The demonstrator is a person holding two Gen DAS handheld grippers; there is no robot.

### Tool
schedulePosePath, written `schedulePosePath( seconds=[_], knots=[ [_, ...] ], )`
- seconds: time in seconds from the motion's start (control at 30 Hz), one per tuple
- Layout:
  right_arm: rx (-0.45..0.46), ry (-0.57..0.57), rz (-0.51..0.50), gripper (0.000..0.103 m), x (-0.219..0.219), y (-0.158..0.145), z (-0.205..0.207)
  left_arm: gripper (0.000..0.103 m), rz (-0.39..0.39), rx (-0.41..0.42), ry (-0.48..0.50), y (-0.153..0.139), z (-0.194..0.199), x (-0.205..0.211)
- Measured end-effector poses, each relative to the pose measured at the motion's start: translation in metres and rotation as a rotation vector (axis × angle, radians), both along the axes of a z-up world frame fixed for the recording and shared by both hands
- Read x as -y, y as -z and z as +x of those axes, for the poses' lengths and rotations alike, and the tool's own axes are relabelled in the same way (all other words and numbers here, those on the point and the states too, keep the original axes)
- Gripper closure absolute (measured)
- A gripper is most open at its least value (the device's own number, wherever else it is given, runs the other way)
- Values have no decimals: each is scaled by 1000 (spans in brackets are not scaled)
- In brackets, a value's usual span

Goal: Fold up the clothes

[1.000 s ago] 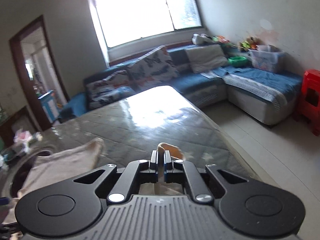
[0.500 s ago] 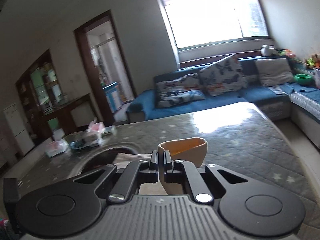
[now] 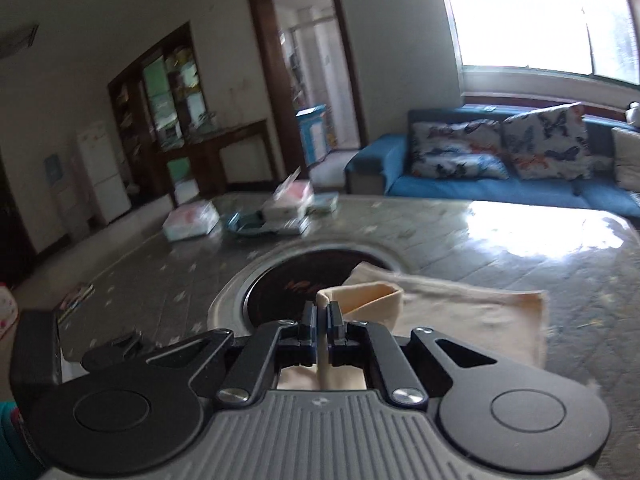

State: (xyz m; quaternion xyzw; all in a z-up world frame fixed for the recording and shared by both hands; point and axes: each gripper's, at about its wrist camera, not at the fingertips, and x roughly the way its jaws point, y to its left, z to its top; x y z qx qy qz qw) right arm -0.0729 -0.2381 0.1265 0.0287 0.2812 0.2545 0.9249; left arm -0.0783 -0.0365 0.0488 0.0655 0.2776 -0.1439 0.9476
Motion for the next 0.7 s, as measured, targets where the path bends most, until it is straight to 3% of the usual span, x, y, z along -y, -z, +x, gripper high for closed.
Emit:
schedulePosePath(
  seconds=[0.17, 0.27, 0.4, 0.7],
  knots=[
    [-73, -71, -21, 94, -21, 18, 3, 0, 7, 3, -17, 1, -1, -10],
    [-48, -68, -45, 92, -19, 20, -2, 0, -2, 5, -2, -1, -1, -7],
    [-57, -24, -99, 92, 3, 23, -8, 0, -17, 10, 24, -4, -1, -1],
    [-179, 84, -234, 92, 56, 76, -27, 0, -56, 15, 132, -8, 2, 26]
  ],
)
